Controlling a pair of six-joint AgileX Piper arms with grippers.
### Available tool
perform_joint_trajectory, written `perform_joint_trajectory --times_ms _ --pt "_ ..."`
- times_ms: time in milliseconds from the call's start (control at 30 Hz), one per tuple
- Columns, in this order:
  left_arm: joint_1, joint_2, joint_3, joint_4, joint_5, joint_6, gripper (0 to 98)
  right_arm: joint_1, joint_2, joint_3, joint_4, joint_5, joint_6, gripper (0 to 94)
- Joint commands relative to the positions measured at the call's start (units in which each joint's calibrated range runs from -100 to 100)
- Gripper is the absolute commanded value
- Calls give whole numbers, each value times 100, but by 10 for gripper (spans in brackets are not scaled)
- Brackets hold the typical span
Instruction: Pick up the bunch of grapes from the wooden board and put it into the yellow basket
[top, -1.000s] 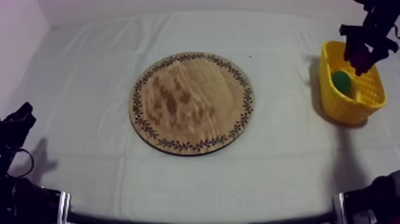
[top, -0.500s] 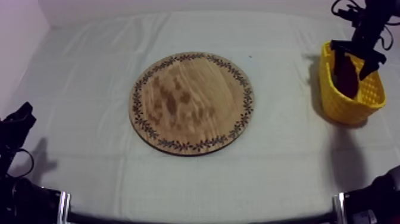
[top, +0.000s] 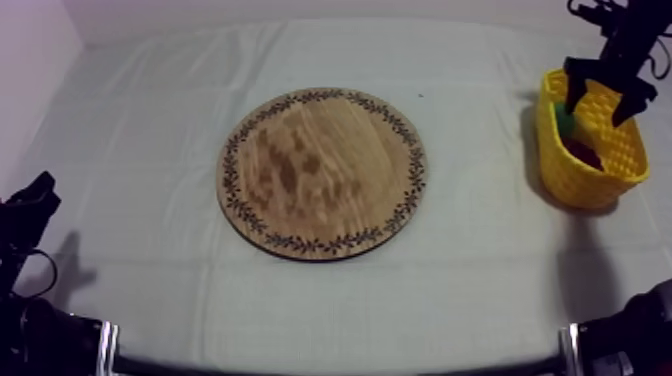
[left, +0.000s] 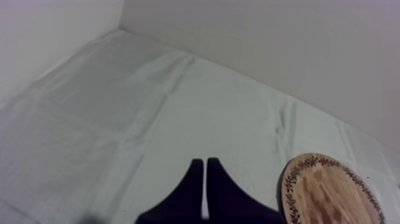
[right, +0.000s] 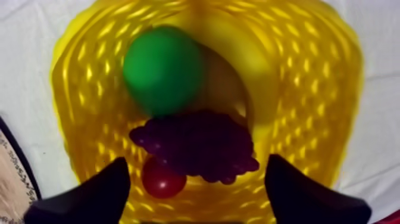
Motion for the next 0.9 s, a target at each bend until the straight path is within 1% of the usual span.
perform_joint_trajectory --times_ms 0,100,233,433,533,700,867 --pt "2 2 -4 1 -1 -1 0 40 -310 142 -93 -146 37 563" --pt "2 2 -4 1 -1 -1 0 85 -755 456 -171 -452 82 512" --pt "2 2 -4 1 -1 -1 0 44 -1455 963 -201 -976 161 458" --pt "2 2 -4 1 -1 -1 0 -42 -2560 1811 -296 -1762 253 338" --pt "2 2 -4 1 -1 -1 0 -116 -3117 2293 -324 -2115 286 304" --pt "2 2 -4 1 -1 -1 0 -274 -3995 3128 -359 -2801 328 277" --pt "2 2 -4 1 -1 -1 0 -465 -4834 4085 -399 -3591 438 208"
